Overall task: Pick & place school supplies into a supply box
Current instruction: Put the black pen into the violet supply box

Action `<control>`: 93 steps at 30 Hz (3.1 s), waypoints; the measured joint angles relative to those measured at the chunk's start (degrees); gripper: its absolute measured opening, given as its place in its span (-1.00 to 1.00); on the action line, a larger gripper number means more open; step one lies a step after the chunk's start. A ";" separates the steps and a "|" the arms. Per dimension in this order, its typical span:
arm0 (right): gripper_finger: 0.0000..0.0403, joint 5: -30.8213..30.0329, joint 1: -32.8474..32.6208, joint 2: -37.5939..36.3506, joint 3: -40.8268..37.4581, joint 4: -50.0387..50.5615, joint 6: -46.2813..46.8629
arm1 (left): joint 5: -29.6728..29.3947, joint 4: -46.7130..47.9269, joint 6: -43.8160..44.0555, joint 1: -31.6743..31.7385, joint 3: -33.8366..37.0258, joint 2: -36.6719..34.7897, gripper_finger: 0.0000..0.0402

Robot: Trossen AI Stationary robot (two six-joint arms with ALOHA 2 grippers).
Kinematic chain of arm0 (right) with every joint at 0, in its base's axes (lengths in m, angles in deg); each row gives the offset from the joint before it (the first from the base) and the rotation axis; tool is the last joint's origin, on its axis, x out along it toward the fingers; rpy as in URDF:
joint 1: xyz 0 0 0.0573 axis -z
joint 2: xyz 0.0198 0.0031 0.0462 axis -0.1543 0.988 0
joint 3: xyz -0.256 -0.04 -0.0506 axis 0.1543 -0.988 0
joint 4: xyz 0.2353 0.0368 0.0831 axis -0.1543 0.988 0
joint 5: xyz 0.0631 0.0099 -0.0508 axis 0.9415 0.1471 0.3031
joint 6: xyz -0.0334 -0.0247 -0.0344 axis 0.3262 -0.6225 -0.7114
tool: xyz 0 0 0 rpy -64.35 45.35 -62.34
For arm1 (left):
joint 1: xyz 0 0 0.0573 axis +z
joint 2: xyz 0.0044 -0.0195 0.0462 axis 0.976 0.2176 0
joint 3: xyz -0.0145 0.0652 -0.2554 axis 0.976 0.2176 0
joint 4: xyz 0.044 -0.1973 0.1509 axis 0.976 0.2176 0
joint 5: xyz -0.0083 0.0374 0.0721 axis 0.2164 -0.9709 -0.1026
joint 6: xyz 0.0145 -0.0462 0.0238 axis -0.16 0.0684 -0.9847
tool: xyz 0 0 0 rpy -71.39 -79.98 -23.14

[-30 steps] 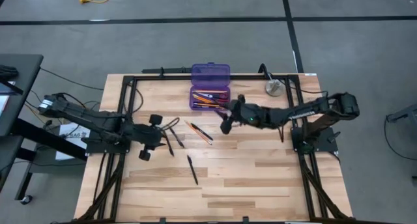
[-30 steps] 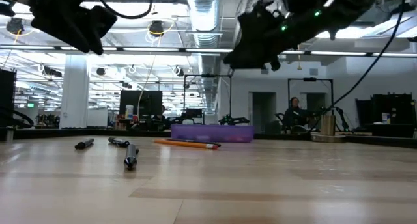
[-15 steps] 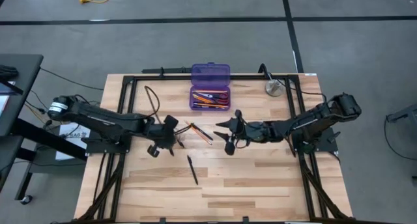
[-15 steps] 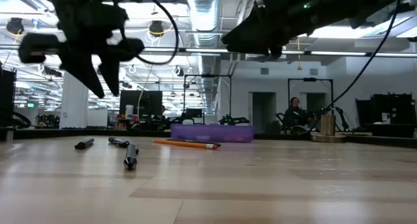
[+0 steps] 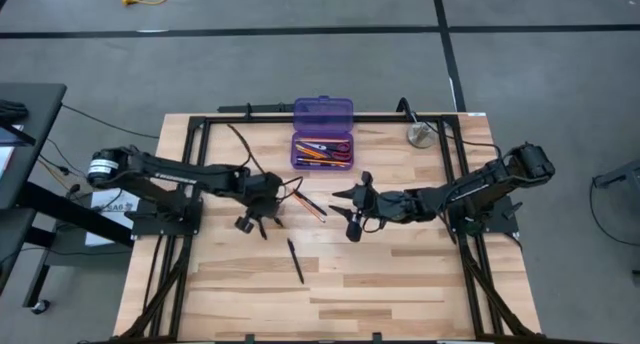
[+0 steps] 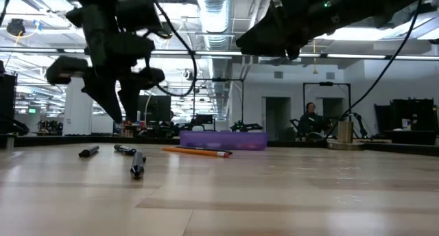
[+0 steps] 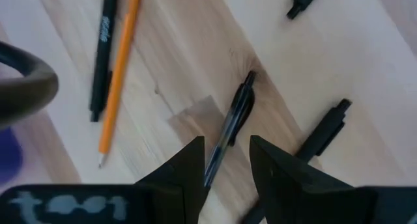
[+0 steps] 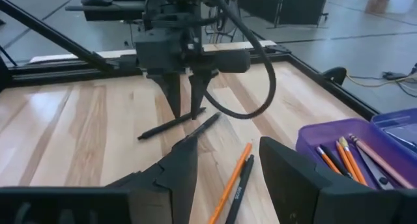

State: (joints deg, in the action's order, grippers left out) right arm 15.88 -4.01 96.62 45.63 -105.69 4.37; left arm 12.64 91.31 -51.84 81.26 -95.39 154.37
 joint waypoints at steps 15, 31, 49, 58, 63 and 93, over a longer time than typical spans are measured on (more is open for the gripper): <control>-0.21 0.17 -0.24 0.02 -0.92 0.87 0.46 | 0.71 -1.49 -1.11 2.97 0.00 4.58 -0.44; -0.22 0.33 -0.26 0.02 -0.92 0.87 0.04 | -1.86 0.86 -2.87 5.04 0.02 4.58 -0.44; -0.22 0.33 -0.26 0.02 -0.92 1.90 0.08 | -5.60 0.16 -9.06 4.22 0.04 4.58 -0.27; -0.23 0.35 -0.26 0.04 -0.92 2.13 1.09 | -5.97 0.31 -9.75 4.10 0.04 4.58 -0.09; -0.23 0.33 -0.26 0.02 -0.92 2.13 1.11 | -5.91 0.34 -9.46 4.10 0.04 4.58 -0.09; -0.23 0.54 -0.63 0.04 -0.94 3.16 1.59 | -8.05 0.45 -9.46 4.43 -1.42 12.04 -0.09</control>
State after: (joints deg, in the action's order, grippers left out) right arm 16.43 -4.64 96.66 44.69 -102.53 5.96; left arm 4.60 91.76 -61.30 85.68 -96.82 166.40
